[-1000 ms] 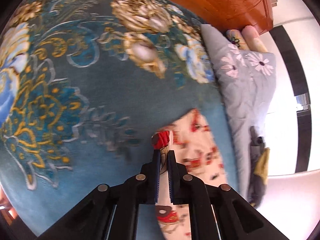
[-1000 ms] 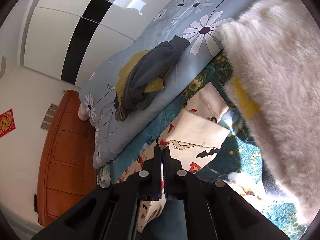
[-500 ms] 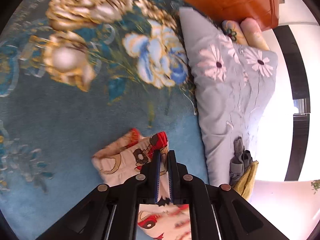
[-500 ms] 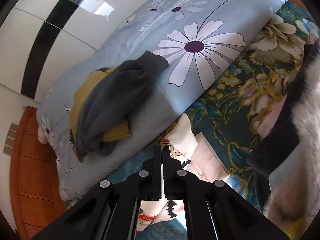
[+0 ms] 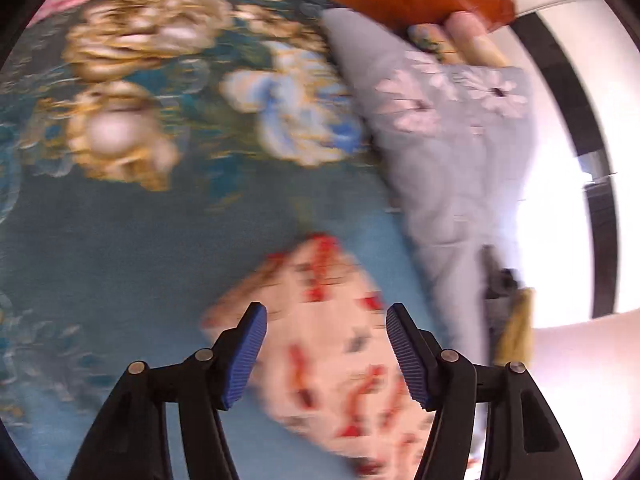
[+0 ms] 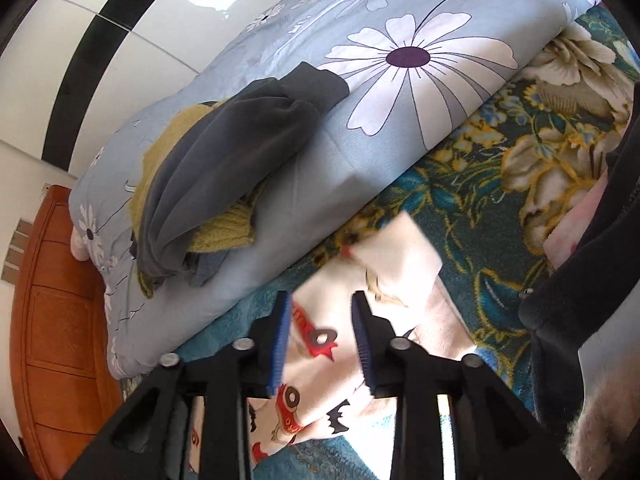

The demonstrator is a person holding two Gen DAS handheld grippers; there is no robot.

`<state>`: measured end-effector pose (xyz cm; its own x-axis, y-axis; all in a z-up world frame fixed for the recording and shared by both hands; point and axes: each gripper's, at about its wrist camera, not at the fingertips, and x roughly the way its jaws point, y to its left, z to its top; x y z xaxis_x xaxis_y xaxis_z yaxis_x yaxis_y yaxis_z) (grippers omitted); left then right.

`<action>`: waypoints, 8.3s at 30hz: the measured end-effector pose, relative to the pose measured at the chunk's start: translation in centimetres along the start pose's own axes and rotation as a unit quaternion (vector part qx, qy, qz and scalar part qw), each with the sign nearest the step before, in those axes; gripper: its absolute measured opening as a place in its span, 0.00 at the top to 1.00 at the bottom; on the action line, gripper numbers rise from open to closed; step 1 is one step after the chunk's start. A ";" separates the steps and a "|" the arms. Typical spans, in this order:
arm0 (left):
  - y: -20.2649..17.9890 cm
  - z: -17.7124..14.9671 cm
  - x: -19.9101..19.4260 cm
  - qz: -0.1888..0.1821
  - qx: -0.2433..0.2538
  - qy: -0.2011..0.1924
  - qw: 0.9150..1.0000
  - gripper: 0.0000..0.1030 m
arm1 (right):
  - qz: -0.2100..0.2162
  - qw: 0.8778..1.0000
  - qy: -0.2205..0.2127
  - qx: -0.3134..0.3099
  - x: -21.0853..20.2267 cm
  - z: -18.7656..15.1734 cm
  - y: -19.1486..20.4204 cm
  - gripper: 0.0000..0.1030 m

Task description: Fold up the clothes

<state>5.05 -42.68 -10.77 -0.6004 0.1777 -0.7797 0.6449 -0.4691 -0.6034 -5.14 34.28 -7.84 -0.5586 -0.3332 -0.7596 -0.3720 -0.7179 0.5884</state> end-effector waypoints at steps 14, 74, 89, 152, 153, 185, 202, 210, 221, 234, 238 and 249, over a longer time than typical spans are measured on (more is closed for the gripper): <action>3.3 -2.4 3.6 0.027 -0.058 -0.011 0.998 0.48 | 0.014 0.997 0.068 0.032 -1.2 -8.9 -3.3 0.62; -5.0 -23.0 -2.4 -0.037 -0.045 0.034 0.998 0.39 | 0.060 0.946 0.198 -0.250 12.1 -13.6 16.6 0.47; -5.2 -23.0 -1.4 -0.057 -0.043 0.043 0.997 0.34 | 0.046 0.905 0.233 -0.352 19.2 -16.2 22.6 0.48; -4.6 -22.8 -1.7 -0.084 -0.059 0.058 0.993 0.27 | 0.107 0.984 0.123 0.066 7.9 -12.0 -3.1 0.72; -4.6 -22.8 -1.7 -0.084 -0.059 0.059 0.993 0.27 | 0.113 0.984 0.123 0.069 8.1 -12.1 -3.0 0.72; 3.1 -20.1 -4.3 -0.080 -0.165 0.040 0.982 0.26 | 0.131 0.991 0.001 0.026 -3.4 -2.4 1.0 0.91; 6.8 -18.3 -5.5 -0.048 -0.190 0.020 0.980 0.26 | 0.134 0.978 0.055 -0.152 -2.2 -6.7 11.1 0.91; 9.0 -19.8 -5.9 -0.064 -0.204 0.023 0.977 0.26 | 0.145 0.946 0.163 -0.242 5.4 -16.2 20.3 0.91; 8.9 -18.8 -7.2 -0.070 -0.172 0.014 0.982 0.26 | 0.078 0.911 0.274 -0.299 14.6 -27.9 26.1 0.91; 9.6 -18.9 -6.7 -0.062 -0.175 0.024 0.982 0.26 | 0.082 0.888 0.333 -0.307 16.9 -31.2 27.2 0.72; 10.1 -17.4 -6.5 -0.053 -0.183 0.009 0.982 0.26 | 0.115 0.894 0.324 -0.286 15.1 -30.1 26.1 0.64; 9.8 -9.6 -3.4 -0.007 -0.160 -0.032 0.987 0.26 | 0.108 0.930 0.273 -0.220 7.7 -23.0 18.4 0.63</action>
<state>17.93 -39.56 -15.63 -0.6327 0.1219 -0.7648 0.7461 -0.1688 -0.6441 0.74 4.44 -9.26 -0.0805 -0.6726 -0.7356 0.1120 -0.7394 0.6638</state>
